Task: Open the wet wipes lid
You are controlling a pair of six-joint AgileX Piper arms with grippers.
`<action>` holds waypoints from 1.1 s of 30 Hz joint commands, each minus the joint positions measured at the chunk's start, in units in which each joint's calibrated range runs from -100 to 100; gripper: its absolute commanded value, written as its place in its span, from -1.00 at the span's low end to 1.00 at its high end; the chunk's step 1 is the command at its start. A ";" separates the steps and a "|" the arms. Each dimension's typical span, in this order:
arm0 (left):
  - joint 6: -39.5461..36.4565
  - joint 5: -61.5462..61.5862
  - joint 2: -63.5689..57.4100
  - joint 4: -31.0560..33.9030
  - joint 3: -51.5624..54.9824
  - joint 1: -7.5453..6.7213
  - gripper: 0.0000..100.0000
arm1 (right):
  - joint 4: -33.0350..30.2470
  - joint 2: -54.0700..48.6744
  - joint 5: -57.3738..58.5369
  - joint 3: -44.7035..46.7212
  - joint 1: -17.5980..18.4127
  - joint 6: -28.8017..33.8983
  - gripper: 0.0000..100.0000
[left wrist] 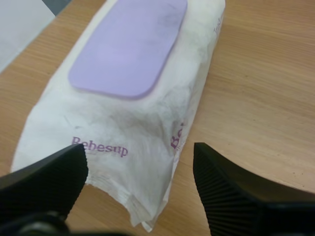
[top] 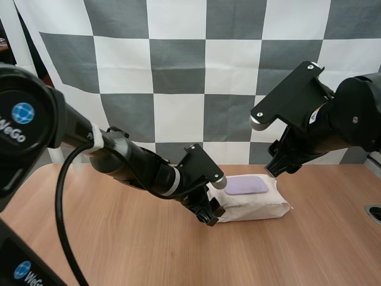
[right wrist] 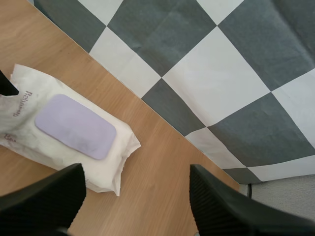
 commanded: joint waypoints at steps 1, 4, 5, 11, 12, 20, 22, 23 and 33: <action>1.04 1.56 1.25 0.04 -0.06 -0.03 1.00 | -0.72 0.98 -0.16 0.01 0.05 0.07 1.00; 1.04 4.81 2.37 -1.21 -0.06 -0.03 1.00 | -0.72 2.72 -0.39 0.01 0.05 -0.87 1.00; 1.04 4.98 2.50 -1.76 -0.19 -0.03 1.00 | -0.72 3.18 -0.58 0.01 0.05 -0.99 1.00; 1.04 4.28 2.74 -3.76 -2.04 -0.76 1.00 | -0.72 5.13 -3.14 0.01 0.05 -1.90 1.00; 1.04 3.14 2.74 -3.76 -2.21 -1.28 1.00 | -0.72 5.54 -3.14 0.01 0.05 -2.15 1.00; 1.04 -6.30 5.85 -4.22 -4.21 -4.76 1.00 | -0.72 5.54 -2.33 0.01 0.05 -3.77 1.00; 1.04 -6.63 7.03 -4.22 -4.52 -4.76 1.00 | -0.72 5.54 -1.57 0.01 0.05 -4.48 1.00; 1.04 -6.69 7.43 -4.22 -4.52 -4.76 1.00 | -0.72 5.54 -0.88 0.01 0.05 -5.30 1.00; 1.04 -7.24 8.20 -3.71 -4.67 -4.76 -1.00 | 1.95 5.54 0.91 1.40 0.05 -14.24 1.00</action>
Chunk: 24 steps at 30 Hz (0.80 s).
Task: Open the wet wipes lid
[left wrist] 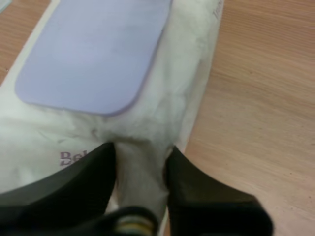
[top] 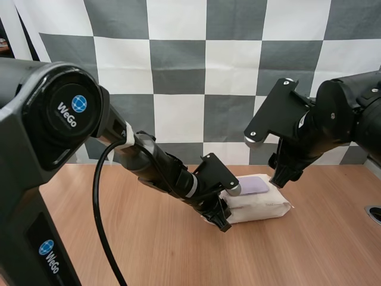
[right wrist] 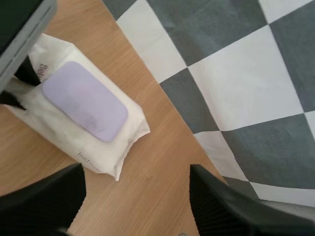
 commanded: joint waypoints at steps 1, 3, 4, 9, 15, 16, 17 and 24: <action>0.94 0.56 0.07 0.13 -0.17 -0.06 -1.00 | 1.69 0.05 0.18 0.98 0.05 -3.44 1.00; 0.94 0.99 0.07 0.13 -0.17 0.01 -1.00 | 3.83 0.34 0.18 2.34 0.05 -5.84 1.00; 0.94 1.16 0.07 0.13 -0.17 0.01 -1.00 | 5.00 0.97 0.18 2.93 0.05 -7.66 1.00; 0.94 3.95 -1.19 0.13 -0.17 0.01 -1.00 | 6.59 3.43 -2.04 5.53 0.05 -10.81 1.00; 0.94 3.78 -3.51 0.95 -0.17 0.01 -1.00 | 10.95 7.70 -5.97 6.15 0.05 -18.01 1.00; 0.94 3.78 -3.62 1.05 -0.17 0.01 -1.00 | 11.99 8.24 -6.16 6.15 0.05 -19.50 1.00; 0.94 3.78 -3.62 1.06 -0.17 0.19 -1.00 | 12.66 8.81 -6.44 6.15 0.05 -21.18 1.00; 0.94 9.06 -3.62 1.92 -0.17 3.67 -1.00 | 14.20 10.52 -9.34 6.15 -0.41 -24.20 1.00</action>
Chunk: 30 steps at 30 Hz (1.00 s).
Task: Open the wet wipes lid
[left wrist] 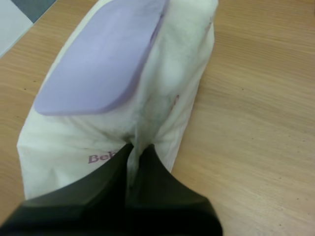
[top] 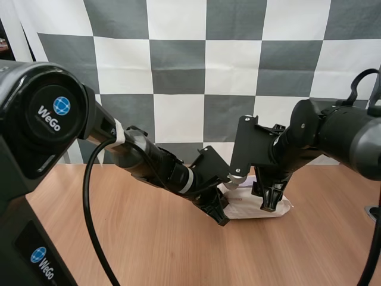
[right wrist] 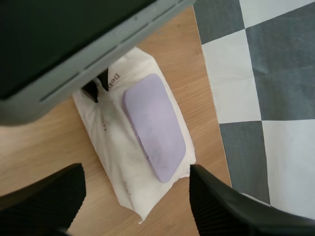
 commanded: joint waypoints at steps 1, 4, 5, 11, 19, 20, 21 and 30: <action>0.94 4.41 -0.03 0.24 -0.08 2.12 -1.00 | 1.07 0.19 -1.14 0.02 -0.74 -0.74 1.00; 0.94 9.67 -0.03 0.72 -0.08 4.09 -1.00 | 4.04 0.33 -1.73 0.02 -1.75 -3.26 1.00; 0.94 11.94 -0.03 1.03 -0.08 4.52 -1.00 | 5.03 0.33 -1.73 0.02 -2.16 -4.48 1.00; 0.72 15.85 -0.03 3.26 -0.08 4.76 -1.00 | 11.53 2.43 -0.98 0.02 -3.50 -9.38 1.00; 0.29 15.85 -0.03 5.06 0.62 4.76 -1.00 | 16.82 7.14 -3.48 0.02 -3.50 -14.84 1.00; 0.29 15.85 -0.03 5.21 0.95 4.76 -1.00 | 16.72 7.74 -4.41 0.02 -3.50 -14.84 1.00; 0.46 15.85 -0.03 5.32 1.14 4.76 -1.00 | 16.72 8.29 -5.09 0.02 -3.50 -14.96 1.00; 0.46 15.85 -0.03 5.91 1.07 4.76 -1.00 | 16.94 11.56 -7.74 0.02 -3.50 -15.22 1.00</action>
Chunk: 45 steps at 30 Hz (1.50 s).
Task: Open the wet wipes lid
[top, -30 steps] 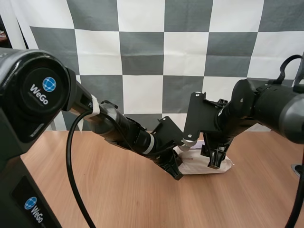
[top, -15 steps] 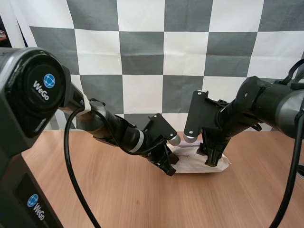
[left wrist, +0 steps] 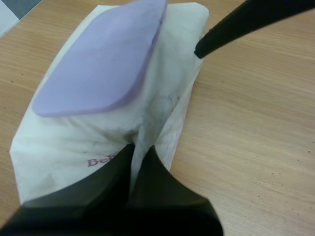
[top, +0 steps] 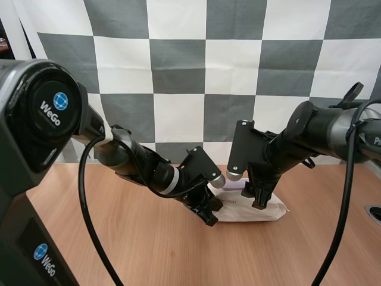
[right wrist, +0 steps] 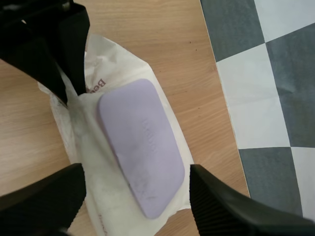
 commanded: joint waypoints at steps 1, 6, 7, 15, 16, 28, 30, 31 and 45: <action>0.46 -0.07 -0.03 0.03 -0.04 0.02 -1.00 | 0.22 0.40 -1.21 0.02 -0.03 -0.18 1.00; 0.36 0.15 -0.03 0.93 -0.04 0.02 -1.00 | 1.46 1.27 -3.02 0.02 -0.03 -1.37 1.00; 0.27 0.32 -0.03 0.92 -0.04 0.02 -1.00 | 1.87 1.27 -3.02 0.02 -0.03 -1.94 1.00; 0.16 1.58 -0.03 1.08 -0.04 0.02 -1.00 | 3.39 2.90 -3.48 0.02 -0.03 -3.37 1.00; 0.16 1.58 -0.03 1.08 -0.04 0.02 -1.00 | 3.39 3.43 -4.42 0.02 -0.03 -3.37 1.00; 0.16 1.92 -0.03 1.90 -0.04 0.02 -1.00 | 3.39 7.29 -9.27 0.02 -0.03 -3.49 0.39; 0.16 1.92 -0.03 1.90 -0.04 0.02 -1.00 | 3.39 7.40 -9.63 0.02 -0.03 -3.49 0.10; 0.16 1.92 -0.03 1.99 -0.04 0.02 -1.00 | 3.39 7.40 -10.03 0.02 -0.03 -3.49 -0.07; 0.16 1.36 -0.03 2.12 -0.04 0.02 -1.00 | 5.20 6.73 -12.30 0.02 -0.03 -2.58 -1.00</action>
